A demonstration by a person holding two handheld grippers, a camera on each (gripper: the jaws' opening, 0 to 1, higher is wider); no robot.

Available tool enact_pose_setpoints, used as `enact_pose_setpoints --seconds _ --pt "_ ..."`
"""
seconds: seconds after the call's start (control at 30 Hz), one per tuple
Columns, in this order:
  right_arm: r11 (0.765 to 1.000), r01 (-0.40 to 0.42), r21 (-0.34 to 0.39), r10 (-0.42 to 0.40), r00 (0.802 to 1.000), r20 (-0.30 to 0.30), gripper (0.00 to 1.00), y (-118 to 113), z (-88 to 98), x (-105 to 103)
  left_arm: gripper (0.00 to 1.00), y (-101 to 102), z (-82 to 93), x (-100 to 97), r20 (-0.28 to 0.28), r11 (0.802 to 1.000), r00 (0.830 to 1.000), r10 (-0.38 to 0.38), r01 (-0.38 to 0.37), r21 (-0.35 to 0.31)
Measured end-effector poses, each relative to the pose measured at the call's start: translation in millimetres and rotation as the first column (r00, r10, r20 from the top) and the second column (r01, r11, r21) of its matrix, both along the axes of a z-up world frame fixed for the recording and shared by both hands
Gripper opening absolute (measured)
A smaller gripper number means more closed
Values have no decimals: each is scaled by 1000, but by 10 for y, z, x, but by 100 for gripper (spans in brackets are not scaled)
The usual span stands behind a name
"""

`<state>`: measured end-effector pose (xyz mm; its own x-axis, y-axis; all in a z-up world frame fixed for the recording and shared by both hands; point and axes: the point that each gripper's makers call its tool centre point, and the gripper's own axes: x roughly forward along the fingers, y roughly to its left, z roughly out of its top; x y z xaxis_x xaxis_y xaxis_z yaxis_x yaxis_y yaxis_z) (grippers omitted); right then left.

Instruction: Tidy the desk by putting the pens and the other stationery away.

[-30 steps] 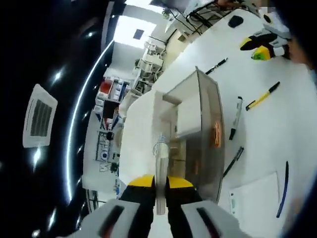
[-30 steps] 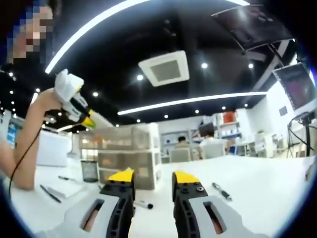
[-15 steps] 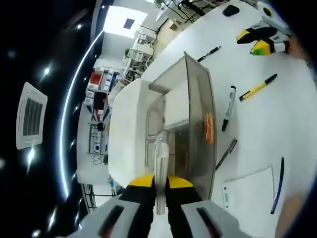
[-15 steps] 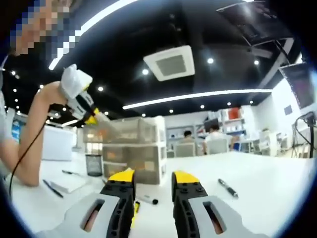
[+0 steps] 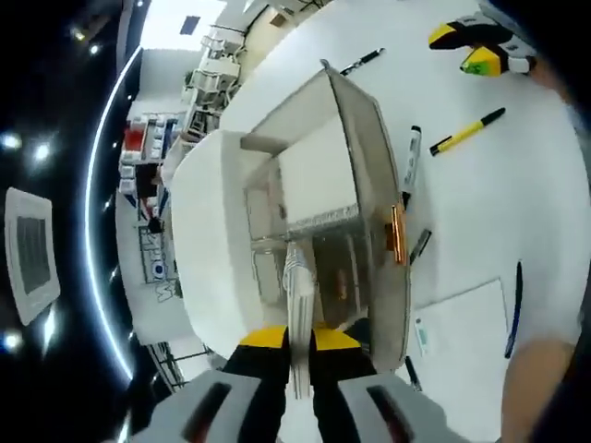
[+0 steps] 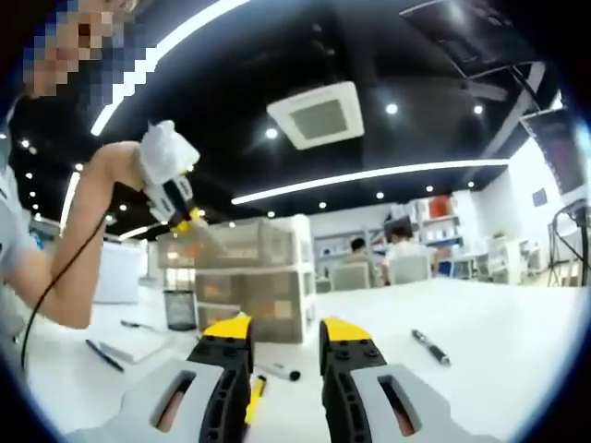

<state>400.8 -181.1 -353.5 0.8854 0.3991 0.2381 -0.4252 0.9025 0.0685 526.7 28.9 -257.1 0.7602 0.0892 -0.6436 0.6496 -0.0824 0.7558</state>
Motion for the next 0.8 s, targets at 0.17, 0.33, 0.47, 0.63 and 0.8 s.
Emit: enact_pose_setpoints --seconds 0.17,0.33,0.47,0.63,0.8 --pt "999 -20 37 20 1000 5 25 -19 29 -22 8 25 14 19 -54 1000 999 -2 3 17" --pt "998 -37 52 37 999 5 25 -1 35 -37 8 64 25 77 -59 1000 998 17 -16 23" --pt "997 -52 50 51 999 13 24 29 47 -58 9 81 -24 171 -68 999 997 22 -21 24" --pt "998 -55 8 55 998 21 22 88 44 -84 9 101 -75 229 -60 999 998 13 -11 39" --pt "998 -58 -26 59 998 36 22 127 53 -99 13 89 -191 274 -79 1000 997 6 -5 17"
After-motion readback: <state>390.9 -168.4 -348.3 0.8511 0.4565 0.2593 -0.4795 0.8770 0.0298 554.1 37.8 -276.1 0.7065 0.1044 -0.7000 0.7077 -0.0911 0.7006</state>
